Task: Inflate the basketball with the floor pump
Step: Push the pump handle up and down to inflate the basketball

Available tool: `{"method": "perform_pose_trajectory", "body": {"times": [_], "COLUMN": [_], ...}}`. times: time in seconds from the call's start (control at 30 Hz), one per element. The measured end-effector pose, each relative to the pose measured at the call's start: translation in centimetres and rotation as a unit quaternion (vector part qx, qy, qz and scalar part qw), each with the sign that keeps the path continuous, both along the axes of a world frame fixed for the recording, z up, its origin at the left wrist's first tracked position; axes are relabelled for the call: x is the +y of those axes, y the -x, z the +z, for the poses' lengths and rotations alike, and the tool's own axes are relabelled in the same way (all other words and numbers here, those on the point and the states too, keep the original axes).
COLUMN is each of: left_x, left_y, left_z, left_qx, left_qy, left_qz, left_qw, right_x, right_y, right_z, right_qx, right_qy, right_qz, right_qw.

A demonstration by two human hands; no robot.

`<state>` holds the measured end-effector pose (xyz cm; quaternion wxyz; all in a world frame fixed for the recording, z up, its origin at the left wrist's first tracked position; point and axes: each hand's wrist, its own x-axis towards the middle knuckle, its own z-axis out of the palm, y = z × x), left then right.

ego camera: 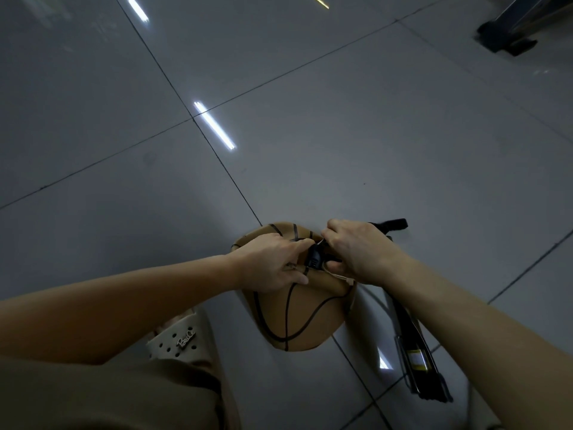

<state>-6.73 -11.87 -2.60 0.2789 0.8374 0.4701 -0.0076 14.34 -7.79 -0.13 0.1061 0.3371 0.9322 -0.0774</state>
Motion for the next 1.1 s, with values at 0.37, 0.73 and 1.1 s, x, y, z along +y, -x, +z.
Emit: {"method": "perform_pose_trajectory", "body": {"times": [0.37, 0.73, 1.1], "left_x": [0.2, 0.0, 0.1], "left_y": [0.0, 0.3, 0.3], "left_z": [-0.1, -0.3, -1.3], "left_qx": [-0.007, -0.023, -0.011], "left_qy": [0.002, 0.005, -0.025], "left_qz": [-0.007, 0.001, 0.007], "left_qw": [1.000, 1.000, 1.000], "right_x": [-0.3, -1.1, -0.5], "right_y": [-0.3, -0.2, -1.8], "right_z": [-0.2, -0.7, -1.5], "right_qx": [-0.014, -0.011, 0.071], "right_qy": [-0.033, -0.029, 0.045], "right_qz": [0.039, 0.031, -0.064], "right_qw": [0.999, 0.999, 0.994]}}
